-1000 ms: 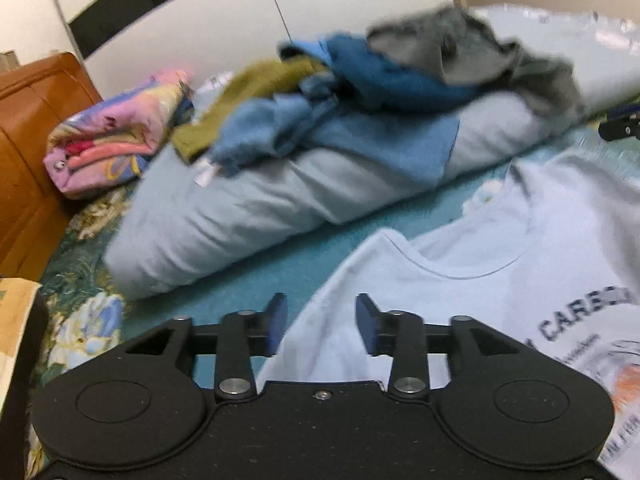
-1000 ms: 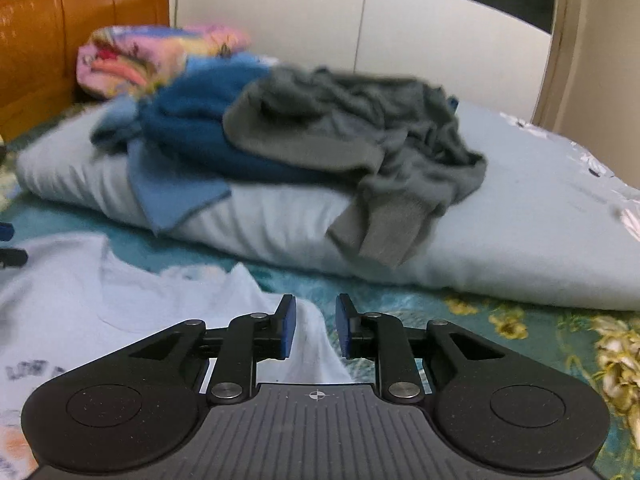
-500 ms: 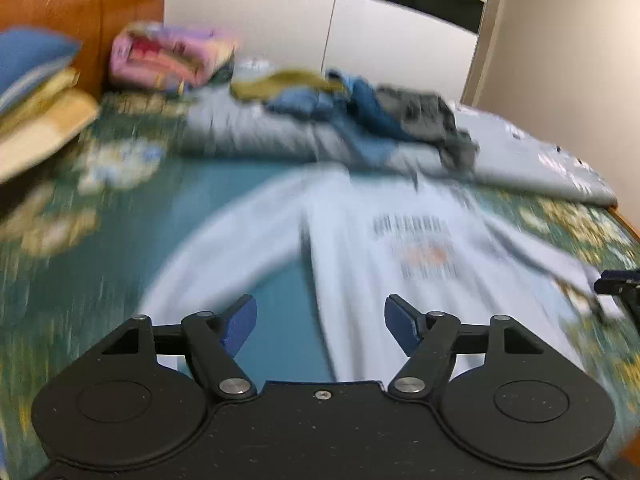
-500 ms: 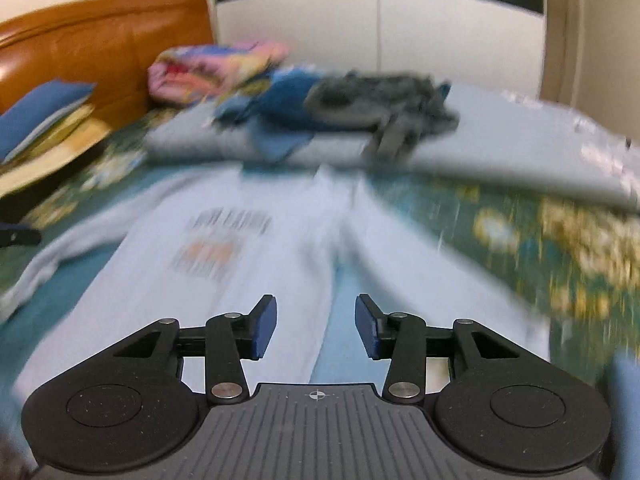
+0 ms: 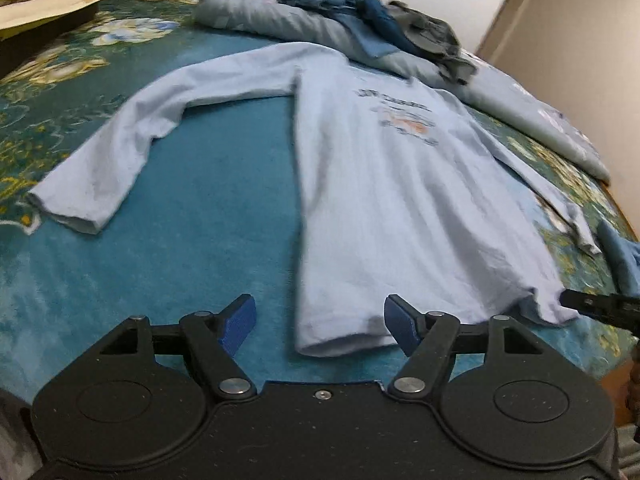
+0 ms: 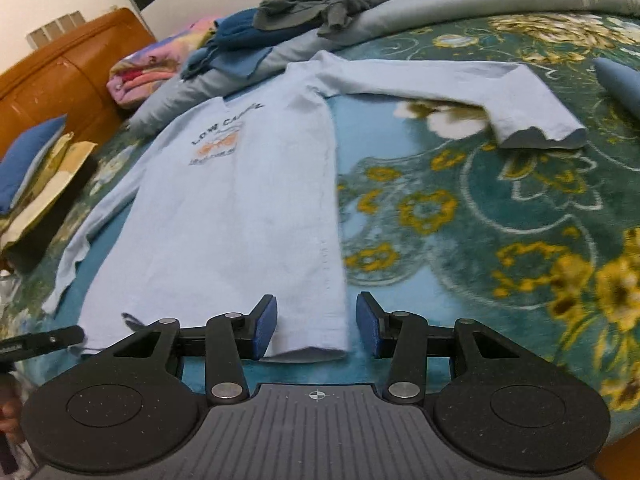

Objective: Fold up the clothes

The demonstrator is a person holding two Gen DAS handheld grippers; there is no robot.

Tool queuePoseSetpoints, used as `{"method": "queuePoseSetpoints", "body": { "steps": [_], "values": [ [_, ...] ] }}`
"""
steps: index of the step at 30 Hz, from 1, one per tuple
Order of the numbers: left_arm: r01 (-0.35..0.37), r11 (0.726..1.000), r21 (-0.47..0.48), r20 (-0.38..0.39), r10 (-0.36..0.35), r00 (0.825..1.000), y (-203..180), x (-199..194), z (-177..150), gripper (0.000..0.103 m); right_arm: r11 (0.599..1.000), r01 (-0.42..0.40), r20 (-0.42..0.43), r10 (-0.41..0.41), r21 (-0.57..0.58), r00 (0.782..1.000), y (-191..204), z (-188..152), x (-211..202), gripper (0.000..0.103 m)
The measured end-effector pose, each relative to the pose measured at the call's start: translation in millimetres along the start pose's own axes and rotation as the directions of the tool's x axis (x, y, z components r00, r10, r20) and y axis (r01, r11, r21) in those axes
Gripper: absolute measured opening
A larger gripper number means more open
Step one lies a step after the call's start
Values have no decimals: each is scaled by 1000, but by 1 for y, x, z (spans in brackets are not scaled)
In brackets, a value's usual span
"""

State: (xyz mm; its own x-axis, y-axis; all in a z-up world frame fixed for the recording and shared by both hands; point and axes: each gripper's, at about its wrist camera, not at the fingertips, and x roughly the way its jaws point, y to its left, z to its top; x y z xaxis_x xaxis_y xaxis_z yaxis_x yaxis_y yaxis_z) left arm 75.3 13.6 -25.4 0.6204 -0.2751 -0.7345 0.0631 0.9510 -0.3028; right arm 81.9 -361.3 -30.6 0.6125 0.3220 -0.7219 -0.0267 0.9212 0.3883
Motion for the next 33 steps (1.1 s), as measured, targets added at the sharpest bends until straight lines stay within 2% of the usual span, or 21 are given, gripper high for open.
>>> {"method": "queuePoseSetpoints", "body": {
  "steps": [2, 4, 5, 6, 8, 13, 16, 20, 26, 27, 29, 30, 31, 32, 33],
  "values": [
    [18, 1000, -13, 0, -18, 1000, -3, 2, -3, 62, 1000, -2, 0, 2, -19, 1000, 9, -2, 2, 7],
    [4, 999, -53, 18, -3, 1000, -1, 3, -4, 42, 999, 21, 15, -20, -29, 1000, 14, -4, 3, 4],
    [2, 997, -81, 32, 1, 1000, 2, 3, -4, 14, 999, 30, 29, -30, -28, 999, 14, -4, 0, 4],
    [10, 994, -108, 49, -5, 999, 5, 0, -4, 0, 999, 45, 46, -44, -28, 998, 14, -3, -4, 4],
    [27, 989, -146, 89, -14, 996, 10, -7, -2, 0, 997, 75, 87, -72, -32, 994, 11, -1, -15, 3],
    [61, 993, -97, 153, -45, 987, 4, -38, 1, 0, 995, 94, 107, -88, -47, 990, 7, -1, -30, 3],
    [42, 998, -47, 126, -36, 991, 2, -41, -5, 0, 993, 101, 103, -95, -60, 990, 10, -8, -36, 3],
    [-5, 997, -74, 49, 9, 999, 14, -17, -21, 0, 993, 114, 45, -114, -19, 993, -2, -17, -23, 3],
    [-3, 997, -72, 38, 6, 999, 17, -7, -24, 2, 991, 128, 27, -128, -22, 991, -2, -21, -15, 3],
    [6, 997, -77, 39, -3, 999, 19, -9, -24, 7, 991, 129, 25, -128, -22, 991, -2, -21, -15, 4],
    [47, 994, -98, 32, -44, 999, 22, -16, -24, 10, 992, 121, 25, -121, -18, 992, -1, -21, -17, 7],
    [64, 993, -104, 36, -60, 998, 24, -22, -24, 19, 993, 120, 33, -119, -19, 992, 0, -21, -20, 9],
    [71, 992, -103, 54, -66, 996, 26, -29, -22, 27, 992, 121, 44, -119, -23, 992, 1, -20, -25, 17],
    [67, 993, -101, 85, -59, 995, 29, -36, -21, 42, 992, 124, 57, -122, -27, 991, 2, -19, -29, 25],
    [54, 993, -105, 123, -41, 992, 34, -44, -19, 45, 990, 134, 74, -132, -30, 989, 2, -18, -34, 29]
  ]
}}
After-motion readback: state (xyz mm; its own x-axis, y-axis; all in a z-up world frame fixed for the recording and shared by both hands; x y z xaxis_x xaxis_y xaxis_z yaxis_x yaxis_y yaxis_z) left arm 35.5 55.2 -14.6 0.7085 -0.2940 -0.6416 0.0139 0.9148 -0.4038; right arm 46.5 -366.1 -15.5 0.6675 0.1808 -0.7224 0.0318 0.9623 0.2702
